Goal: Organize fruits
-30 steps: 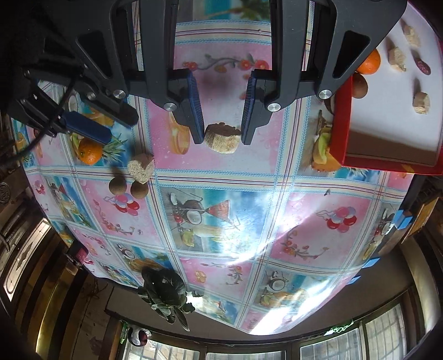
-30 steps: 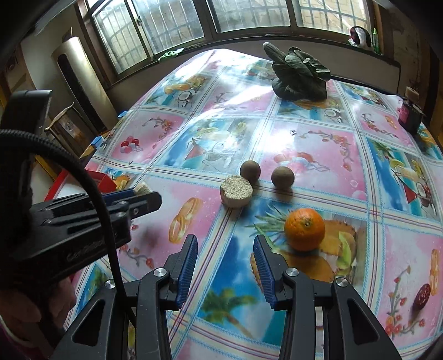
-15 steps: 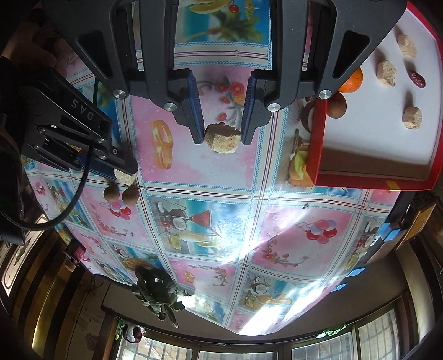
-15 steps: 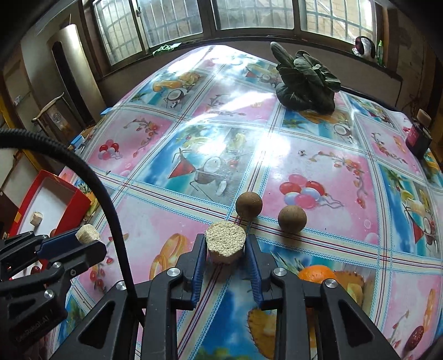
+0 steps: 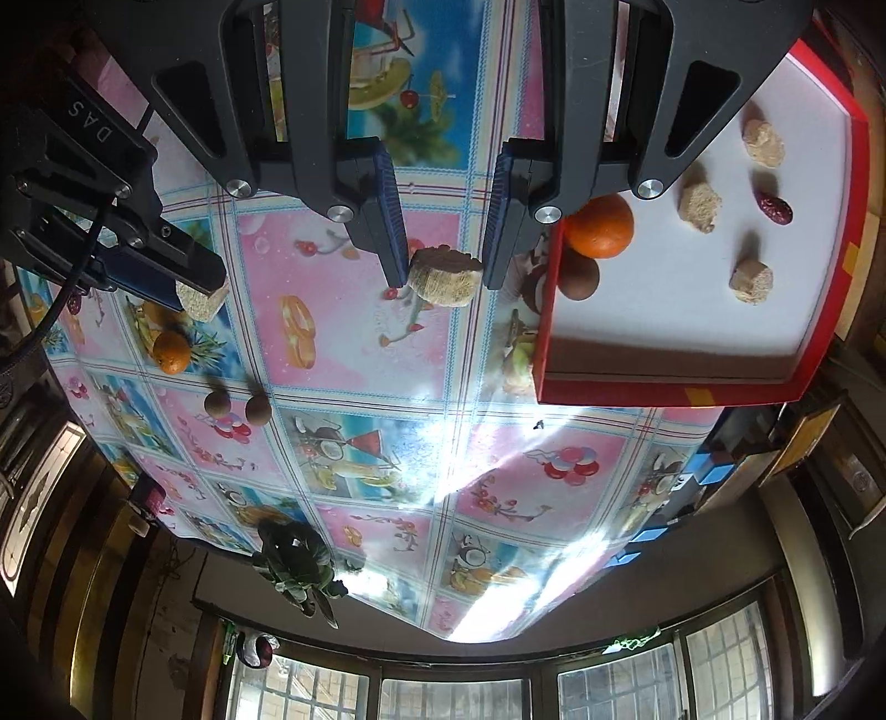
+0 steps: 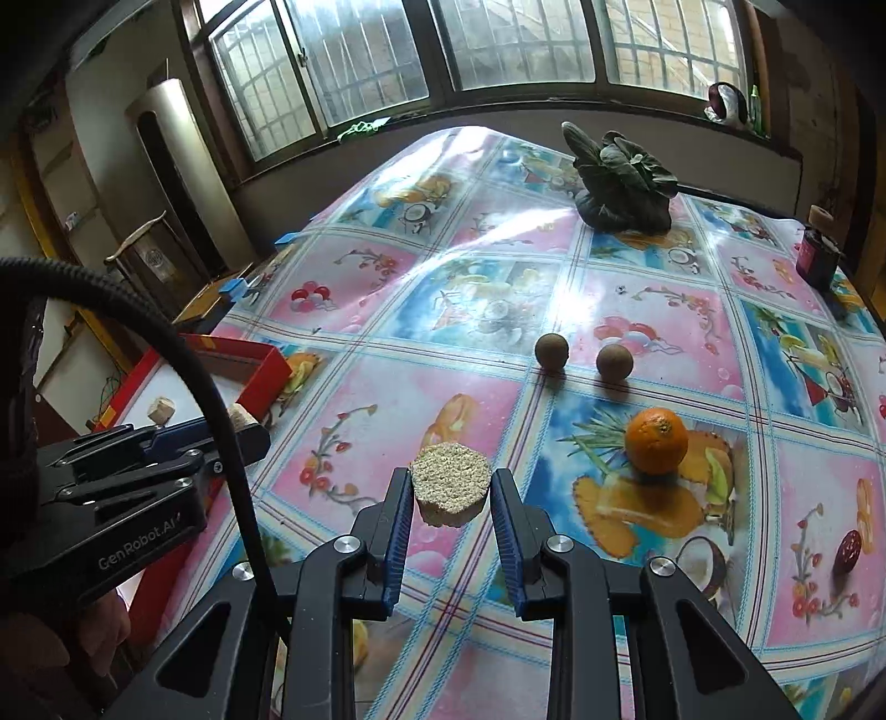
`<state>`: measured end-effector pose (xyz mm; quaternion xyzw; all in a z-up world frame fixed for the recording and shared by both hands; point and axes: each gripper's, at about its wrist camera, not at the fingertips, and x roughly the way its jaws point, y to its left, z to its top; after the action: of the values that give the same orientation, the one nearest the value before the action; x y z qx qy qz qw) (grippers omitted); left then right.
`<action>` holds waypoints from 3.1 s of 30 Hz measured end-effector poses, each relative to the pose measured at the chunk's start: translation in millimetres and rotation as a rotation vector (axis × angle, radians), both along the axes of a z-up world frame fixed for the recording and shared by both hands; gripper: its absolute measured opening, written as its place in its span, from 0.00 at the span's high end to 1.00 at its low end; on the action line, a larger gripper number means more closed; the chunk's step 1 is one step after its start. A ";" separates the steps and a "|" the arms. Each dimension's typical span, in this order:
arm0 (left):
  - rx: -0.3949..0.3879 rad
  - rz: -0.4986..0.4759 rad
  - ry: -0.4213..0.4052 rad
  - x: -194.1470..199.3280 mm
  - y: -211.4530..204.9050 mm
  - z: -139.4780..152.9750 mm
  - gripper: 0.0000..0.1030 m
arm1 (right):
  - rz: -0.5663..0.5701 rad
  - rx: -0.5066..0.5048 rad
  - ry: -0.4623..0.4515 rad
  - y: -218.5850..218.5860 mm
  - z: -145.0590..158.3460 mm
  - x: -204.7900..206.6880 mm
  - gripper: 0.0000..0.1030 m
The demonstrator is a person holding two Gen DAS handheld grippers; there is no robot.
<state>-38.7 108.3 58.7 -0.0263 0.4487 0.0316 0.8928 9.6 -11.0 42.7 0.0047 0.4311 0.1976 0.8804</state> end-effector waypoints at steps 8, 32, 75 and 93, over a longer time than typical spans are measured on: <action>0.037 0.050 -0.031 -27.7 24.0 7.3 0.74 | 0.077 -0.001 -0.028 36.0 7.6 -24.8 0.73; 0.043 0.254 -0.035 -59.6 125.6 0.5 0.74 | 0.305 -0.046 -0.033 148.4 11.6 -43.4 0.73; 0.033 0.398 0.051 -24.9 192.7 -27.4 0.64 | 0.433 -0.136 0.000 236.5 -23.6 25.6 0.69; 0.021 0.209 -0.076 -30.0 85.0 17.7 0.39 | 0.244 -0.073 -0.061 115.5 19.4 -24.0 0.64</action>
<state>-68.7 193.3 76.4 -0.0644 0.4088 0.1281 0.9013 -14.5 104.6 62.1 -0.0860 0.4086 0.2874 0.8620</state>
